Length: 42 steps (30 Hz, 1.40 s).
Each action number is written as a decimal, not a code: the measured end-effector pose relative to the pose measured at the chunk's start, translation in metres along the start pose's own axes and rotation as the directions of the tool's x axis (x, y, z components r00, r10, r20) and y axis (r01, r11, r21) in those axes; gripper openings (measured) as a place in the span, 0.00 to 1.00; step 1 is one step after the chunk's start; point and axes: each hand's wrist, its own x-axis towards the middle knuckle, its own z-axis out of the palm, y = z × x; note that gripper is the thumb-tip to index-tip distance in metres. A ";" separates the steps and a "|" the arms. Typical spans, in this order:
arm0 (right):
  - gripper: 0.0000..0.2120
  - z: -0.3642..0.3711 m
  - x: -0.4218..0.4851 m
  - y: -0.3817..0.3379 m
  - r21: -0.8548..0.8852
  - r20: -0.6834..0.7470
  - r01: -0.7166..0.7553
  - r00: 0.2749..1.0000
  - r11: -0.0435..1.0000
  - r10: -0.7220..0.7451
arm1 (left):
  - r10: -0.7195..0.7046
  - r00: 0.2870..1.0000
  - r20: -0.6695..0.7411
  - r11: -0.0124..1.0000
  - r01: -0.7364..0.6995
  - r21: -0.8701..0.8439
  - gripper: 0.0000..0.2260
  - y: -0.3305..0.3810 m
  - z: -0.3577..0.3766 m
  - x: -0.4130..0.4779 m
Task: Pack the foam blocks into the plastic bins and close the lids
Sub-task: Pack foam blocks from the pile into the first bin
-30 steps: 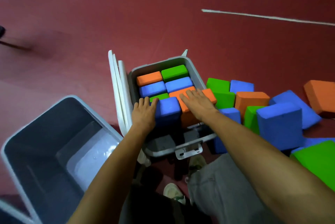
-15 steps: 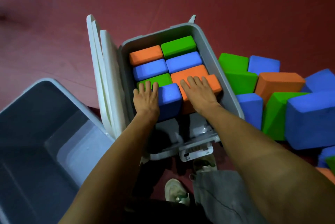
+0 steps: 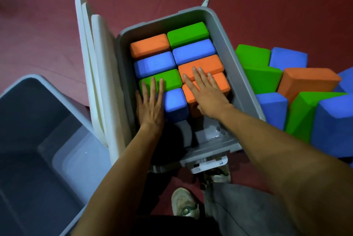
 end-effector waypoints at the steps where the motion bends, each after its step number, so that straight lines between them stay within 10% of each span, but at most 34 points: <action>1: 0.58 -0.001 0.001 0.000 0.019 0.005 0.002 1.000 1.000 -0.002 | 0.022 1.000 0.017 0.999 -0.021 -0.034 0.59 -0.002 0.001 0.002; 21: 0.53 -0.039 -0.004 -0.005 0.007 0.214 -0.059 0.975 0.998 0.056 | -0.008 0.991 0.133 1.000 0.009 -0.005 0.61 0.013 -0.031 0.002; 42: 0.39 -0.217 -0.226 0.039 -0.160 0.289 -0.289 0.901 0.944 0.324 | 0.465 0.882 0.072 0.885 -0.466 -0.009 0.45 0.147 -0.260 -0.127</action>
